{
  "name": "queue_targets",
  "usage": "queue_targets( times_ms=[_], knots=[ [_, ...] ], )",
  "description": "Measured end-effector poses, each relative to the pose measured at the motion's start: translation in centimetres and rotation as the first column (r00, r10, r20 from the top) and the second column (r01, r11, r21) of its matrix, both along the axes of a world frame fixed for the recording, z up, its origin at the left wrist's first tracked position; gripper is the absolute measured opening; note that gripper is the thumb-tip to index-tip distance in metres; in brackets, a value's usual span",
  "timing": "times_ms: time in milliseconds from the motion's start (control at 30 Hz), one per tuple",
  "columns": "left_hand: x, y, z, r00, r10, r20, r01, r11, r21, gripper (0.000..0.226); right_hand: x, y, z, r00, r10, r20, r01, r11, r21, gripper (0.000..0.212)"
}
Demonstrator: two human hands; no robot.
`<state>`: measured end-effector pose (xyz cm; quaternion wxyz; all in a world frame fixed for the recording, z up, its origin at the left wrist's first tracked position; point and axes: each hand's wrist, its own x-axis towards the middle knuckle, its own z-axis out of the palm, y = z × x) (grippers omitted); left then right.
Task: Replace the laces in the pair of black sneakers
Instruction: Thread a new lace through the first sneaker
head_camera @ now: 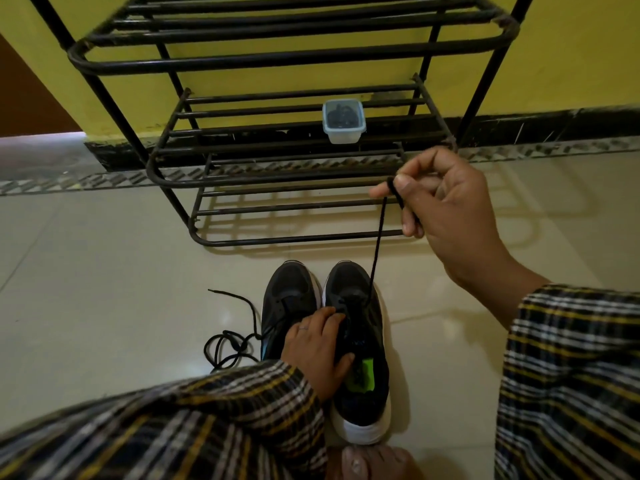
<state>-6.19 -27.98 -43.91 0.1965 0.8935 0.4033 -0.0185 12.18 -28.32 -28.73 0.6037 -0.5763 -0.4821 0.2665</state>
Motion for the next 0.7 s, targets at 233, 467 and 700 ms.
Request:
queue_targets(
  times_ms=[233,467,700],
  knots=[
    [1.1,0.7,0.8,0.953,0.166,0.252,-0.113,0.971,-0.212,0.040,1.0,0.7,-3.1,0.931,-0.107,0.348,0.200,0.949,-0.244,0.022],
    [1.2,1.4,0.4,0.878,0.382,0.287,-0.247,0.877,-0.412,0.033,0.5,0.9,-5.5,0.964,0.138,0.228,0.034,0.786,-0.618,0.013],
    [0.5,2.0,-0.3,0.840,0.452,0.301,-0.254,0.818,-0.517,0.028,0.1,0.5,-9.4,0.948,0.301,0.101,-0.104,0.595,-0.797,0.005]
  ],
)
